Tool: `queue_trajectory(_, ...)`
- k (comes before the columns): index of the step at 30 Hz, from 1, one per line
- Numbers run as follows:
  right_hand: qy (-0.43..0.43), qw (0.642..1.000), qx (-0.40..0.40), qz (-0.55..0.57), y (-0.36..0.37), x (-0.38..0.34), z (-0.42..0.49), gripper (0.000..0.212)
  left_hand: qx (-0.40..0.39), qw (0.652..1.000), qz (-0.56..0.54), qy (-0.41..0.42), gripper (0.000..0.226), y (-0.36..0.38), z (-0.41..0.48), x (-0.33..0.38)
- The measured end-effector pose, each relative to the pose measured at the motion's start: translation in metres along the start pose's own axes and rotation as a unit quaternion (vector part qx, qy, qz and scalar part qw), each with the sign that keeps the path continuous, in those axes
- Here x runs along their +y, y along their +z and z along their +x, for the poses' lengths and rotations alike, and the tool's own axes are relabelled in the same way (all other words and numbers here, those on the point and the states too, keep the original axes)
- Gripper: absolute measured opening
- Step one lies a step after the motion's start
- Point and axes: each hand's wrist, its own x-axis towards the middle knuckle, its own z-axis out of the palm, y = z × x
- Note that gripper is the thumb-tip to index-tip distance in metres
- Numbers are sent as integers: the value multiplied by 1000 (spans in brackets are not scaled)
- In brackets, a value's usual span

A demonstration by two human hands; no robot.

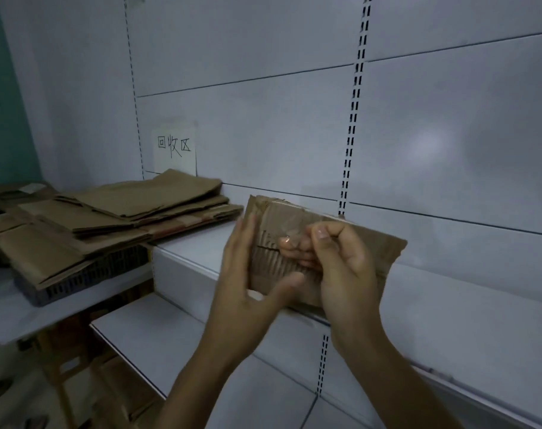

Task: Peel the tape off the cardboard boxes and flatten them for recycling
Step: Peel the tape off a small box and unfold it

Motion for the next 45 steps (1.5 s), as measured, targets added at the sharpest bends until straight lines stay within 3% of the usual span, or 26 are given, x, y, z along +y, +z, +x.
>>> queue_trajectory(2, 32, 999, -9, 10, 0, 1, -2, 21, -31, 993, 104, 46, 103, -1, 4, -6)
queue_trajectory(4, 71, 996, 0, 61, -2, -1, -1, 23, -14, 985, 163, 63, 100, -3, 6, -13)
queue_trajectory(8, 121, 967, 50, 218, -25, -8, 11, 26, -7, 990, 140, 22, 90, -6, 2, -33)
queue_trajectory(10, 129, 959, 93, 235, -41, -14, 15, 24, 7, 989, 145, -28, 90, -7, 0, -39)
queue_trajectory(12, 138, 965, 139, 174, -57, -15, 16, 21, 59, 966, 248, -31, 92, -5, 3, -37)
queue_trajectory(14, 156, 968, 166, 102, -66, -6, 15, 19, 76, 919, 378, 76, 86, 5, 5, -29)
queue_trajectory(17, 182, 969, 146, 80, -68, 10, 9, 16, -58, 873, 432, 220, 98, 39, 8, -15)
queue_trajectory(20, 183, 975, 122, 25, -75, 10, 0, 16, -117, 858, 461, 196, 119, 61, 18, -18)
queue_trajectory(24, 134, 964, 148, -176, -105, 1, -7, 23, -132, 864, 451, 181, 118, 58, 26, -28)
queue_trajectory(26, 91, 930, 102, -341, -113, -3, -13, 35, -132, 874, 429, 187, 109, 56, 28, -30)
queue_trajectory(28, 66, 836, 5, -545, -115, -1, -18, 55, -127, 882, 409, 194, 98, 56, 30, -30)
queue_trajectory(30, 24, 729, -41, -683, -115, 1, -19, 46, -109, 893, 390, 195, 90, 55, 34, -29)
queue_trajectory(31, 3, 720, -39, -693, -117, 2, -17, 33, -97, 899, 383, 189, 88, 55, 35, -27)
queue_trajectory(33, 2, 765, -20, -644, -124, 3, -15, 22, -72, 909, 374, 168, 87, 56, 36, -23)
queue_trajectory(35, 41, 847, 8, -530, -130, 6, -14, 23, -58, 917, 370, 135, 85, 59, 39, -21)
queue_trajectory(39, 81, 949, 172, -252, -143, 1, -6, 19, -33, 950, 279, 137, 59, 60, 44, -28)
queue_trajectory(41, 150, 958, 236, -57, -153, -6, 0, 15, -47, 970, 188, 144, 55, 55, 43, -34)
queue_trajectory(43, 186, 935, 282, 110, -165, -7, 3, 15, -50, 978, 145, 138, 55, 52, 40, -38)
queue_trajectory(45, 180, 908, 320, 201, -176, -4, 5, 18, -38, 981, 143, 125, 55, 51, 38, -43)
